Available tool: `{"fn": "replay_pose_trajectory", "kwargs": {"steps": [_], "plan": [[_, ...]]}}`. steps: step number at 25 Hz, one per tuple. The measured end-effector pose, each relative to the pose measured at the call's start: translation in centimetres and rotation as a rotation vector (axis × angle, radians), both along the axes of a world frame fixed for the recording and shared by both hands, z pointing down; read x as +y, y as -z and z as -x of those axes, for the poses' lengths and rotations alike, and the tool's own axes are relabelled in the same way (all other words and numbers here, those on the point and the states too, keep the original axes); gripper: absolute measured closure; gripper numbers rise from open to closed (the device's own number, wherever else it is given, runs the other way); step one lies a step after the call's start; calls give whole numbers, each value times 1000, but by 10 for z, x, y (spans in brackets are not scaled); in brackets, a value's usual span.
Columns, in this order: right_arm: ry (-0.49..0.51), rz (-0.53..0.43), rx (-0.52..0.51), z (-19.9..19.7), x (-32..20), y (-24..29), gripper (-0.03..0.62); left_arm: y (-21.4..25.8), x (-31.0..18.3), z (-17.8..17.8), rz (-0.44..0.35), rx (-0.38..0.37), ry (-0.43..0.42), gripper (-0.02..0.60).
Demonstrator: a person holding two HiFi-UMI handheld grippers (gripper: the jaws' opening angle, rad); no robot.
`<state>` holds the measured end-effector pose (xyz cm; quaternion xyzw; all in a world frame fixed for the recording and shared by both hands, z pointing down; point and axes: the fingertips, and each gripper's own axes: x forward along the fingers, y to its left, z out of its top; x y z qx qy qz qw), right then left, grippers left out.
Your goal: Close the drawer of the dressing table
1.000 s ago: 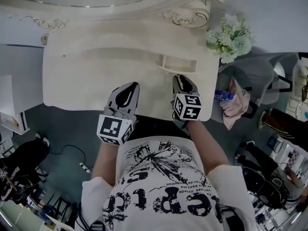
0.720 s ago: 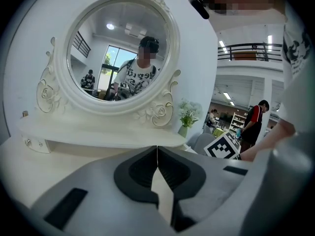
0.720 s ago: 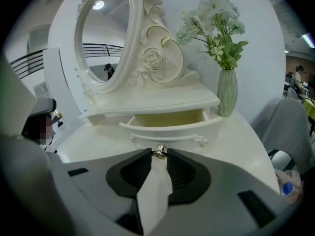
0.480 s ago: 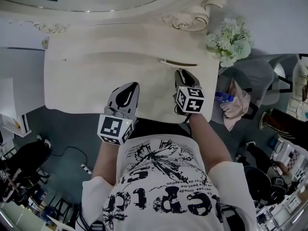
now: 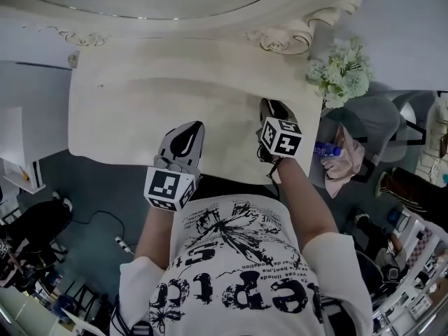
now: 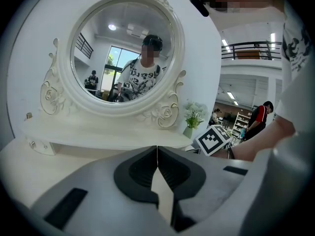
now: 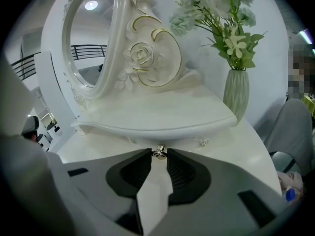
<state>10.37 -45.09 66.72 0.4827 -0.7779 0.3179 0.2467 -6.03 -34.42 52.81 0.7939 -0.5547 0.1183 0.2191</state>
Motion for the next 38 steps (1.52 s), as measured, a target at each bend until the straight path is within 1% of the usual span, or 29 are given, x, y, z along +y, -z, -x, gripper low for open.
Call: {"fn": "replay_pose_trajectory", "kwargs": {"steps": [4,8,13,16,19,21,27,33,35,38], "plan": [[8,-7,5,1,-1,0,485,0,1,4,2,2,15,561],[48,-21,61,2,-1,3,485,3,1,5,-2,2,21,561],[84,-26,74,3,13,21,468,9,-2,0,-20,0,13,561],[90,-62,77,-1,21,40,471,19,-6,-3,-45,-1,5,561],[83,-122,64,-6,23,67,539,33,-9,-6,-77,-4,-5,561],[82,-163,39,-8,23,87,554,44,-12,-7,-103,-6,-11,561],[85,-344,-29,-11,24,157,571,81,-20,-11,-182,-13,-33,561],[166,-553,-29,-3,34,213,576,110,-26,-11,-245,-28,-48,561],[169,-600,-37,-3,37,228,577,119,-29,-12,-263,-23,-50,561],[163,-643,-63,-6,41,245,577,132,-33,-17,-288,-18,-61,561]]}}
